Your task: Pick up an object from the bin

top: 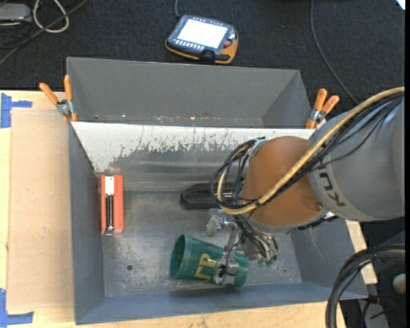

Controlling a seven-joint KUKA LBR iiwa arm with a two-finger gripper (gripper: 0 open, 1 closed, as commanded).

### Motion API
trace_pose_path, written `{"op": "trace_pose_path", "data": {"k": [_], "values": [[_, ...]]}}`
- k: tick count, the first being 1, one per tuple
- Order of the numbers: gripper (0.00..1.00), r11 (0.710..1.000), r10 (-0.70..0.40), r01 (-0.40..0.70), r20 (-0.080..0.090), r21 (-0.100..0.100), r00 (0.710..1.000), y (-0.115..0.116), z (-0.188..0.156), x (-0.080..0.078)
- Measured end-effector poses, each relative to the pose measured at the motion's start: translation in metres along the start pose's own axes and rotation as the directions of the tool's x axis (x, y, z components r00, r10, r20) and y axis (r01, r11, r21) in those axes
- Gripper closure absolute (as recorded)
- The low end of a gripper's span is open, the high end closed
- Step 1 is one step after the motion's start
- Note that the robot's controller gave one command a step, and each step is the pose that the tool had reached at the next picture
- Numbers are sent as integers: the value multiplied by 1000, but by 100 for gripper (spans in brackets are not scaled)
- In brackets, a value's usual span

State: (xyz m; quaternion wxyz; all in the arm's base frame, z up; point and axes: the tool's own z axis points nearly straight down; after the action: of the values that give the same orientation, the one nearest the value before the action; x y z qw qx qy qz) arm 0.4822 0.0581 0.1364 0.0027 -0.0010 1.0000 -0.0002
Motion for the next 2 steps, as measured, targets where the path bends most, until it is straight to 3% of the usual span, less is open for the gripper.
{"op": "trace_pose_path", "data": {"k": [1, 2], "values": [[0, 991, 132, -132, 1, -1, 991, -1, 61, 7], [0, 979, 203, -203, 4, -3, 979, 20, 67, -1]]}}
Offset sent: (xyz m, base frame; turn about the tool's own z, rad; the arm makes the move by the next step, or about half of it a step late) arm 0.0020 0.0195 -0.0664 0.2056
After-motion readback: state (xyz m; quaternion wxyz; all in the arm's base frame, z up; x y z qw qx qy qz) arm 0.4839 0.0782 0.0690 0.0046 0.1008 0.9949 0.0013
